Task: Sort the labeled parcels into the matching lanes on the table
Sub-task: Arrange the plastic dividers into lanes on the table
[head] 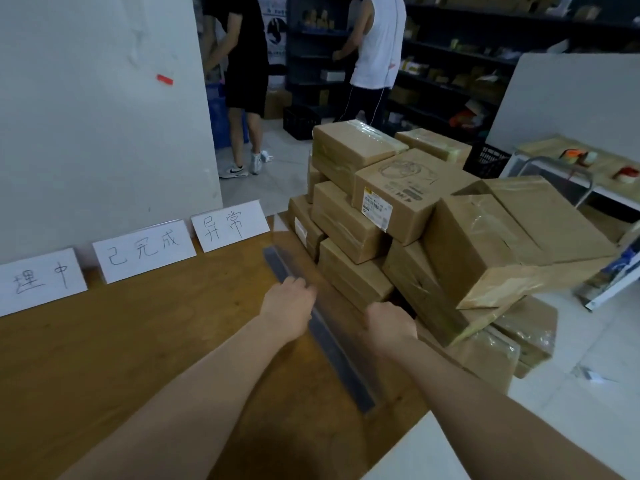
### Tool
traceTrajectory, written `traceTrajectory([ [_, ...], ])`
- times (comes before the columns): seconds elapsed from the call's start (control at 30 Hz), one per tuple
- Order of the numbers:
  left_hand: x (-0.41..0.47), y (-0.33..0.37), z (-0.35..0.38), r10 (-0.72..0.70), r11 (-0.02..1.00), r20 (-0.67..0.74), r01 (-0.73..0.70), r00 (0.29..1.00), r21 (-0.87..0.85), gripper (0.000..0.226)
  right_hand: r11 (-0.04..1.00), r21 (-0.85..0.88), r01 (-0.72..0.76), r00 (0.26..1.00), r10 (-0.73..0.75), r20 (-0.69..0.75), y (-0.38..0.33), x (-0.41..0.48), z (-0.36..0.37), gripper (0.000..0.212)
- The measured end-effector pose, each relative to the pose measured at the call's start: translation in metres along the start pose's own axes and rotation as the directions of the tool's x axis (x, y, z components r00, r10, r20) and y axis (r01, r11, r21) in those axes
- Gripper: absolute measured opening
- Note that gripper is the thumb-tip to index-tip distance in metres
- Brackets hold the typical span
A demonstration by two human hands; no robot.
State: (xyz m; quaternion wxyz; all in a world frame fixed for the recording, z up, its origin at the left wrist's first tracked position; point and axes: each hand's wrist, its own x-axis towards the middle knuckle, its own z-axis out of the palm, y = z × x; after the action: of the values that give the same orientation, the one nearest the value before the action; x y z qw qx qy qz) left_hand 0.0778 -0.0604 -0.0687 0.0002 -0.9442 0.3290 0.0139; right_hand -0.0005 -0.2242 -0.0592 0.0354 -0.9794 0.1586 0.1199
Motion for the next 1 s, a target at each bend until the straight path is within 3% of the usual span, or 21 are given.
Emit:
traceTrajectory([
  [0.1,0.006,0.006,0.005,-0.006,1.000,0.001,0.006,1.000,-0.014,0.062,0.990,-0.083,0.115,0.993,-0.113,0.028,0.003,0.002,-0.006,0.016],
  [0.23,0.011,0.015,0.005,0.015,1.000,-0.019,-0.015,1.000,0.012,0.079,0.937,-0.135,0.322,0.943,-0.331,-0.047,0.008,0.001,-0.003,0.016],
  [0.43,0.013,0.010,0.003,-0.007,0.990,-0.074,0.018,0.997,0.143,0.046,0.845,-0.032,0.533,0.842,-0.534,-0.076,0.019,0.008,0.001,0.023],
  [0.53,0.007,0.006,-0.003,-0.035,0.981,-0.021,0.038,0.999,0.189,0.028,0.817,-0.033,0.576,0.817,-0.577,-0.024,0.017,0.008,0.001,0.027],
  [0.63,-0.007,-0.004,-0.003,-0.039,0.972,0.063,0.023,0.997,0.233,0.019,0.864,0.044,0.501,0.865,-0.499,-0.055,0.018,0.011,0.000,0.041],
  [0.77,-0.024,-0.023,0.009,-0.120,0.970,0.138,0.086,0.983,0.228,0.020,0.970,-0.018,0.242,0.949,-0.240,-0.206,0.026,0.019,0.005,0.037],
  [0.87,-0.034,-0.036,0.016,-0.184,0.964,0.130,0.153,0.974,0.217,0.025,0.990,0.126,0.066,0.996,-0.057,-0.074,0.027,0.027,0.006,0.056],
  [1.0,-0.046,-0.048,0.020,-0.366,0.906,0.084,0.334,0.927,0.259,0.032,0.983,0.125,0.134,0.991,-0.134,-0.011,0.021,0.028,0.005,0.035],
])
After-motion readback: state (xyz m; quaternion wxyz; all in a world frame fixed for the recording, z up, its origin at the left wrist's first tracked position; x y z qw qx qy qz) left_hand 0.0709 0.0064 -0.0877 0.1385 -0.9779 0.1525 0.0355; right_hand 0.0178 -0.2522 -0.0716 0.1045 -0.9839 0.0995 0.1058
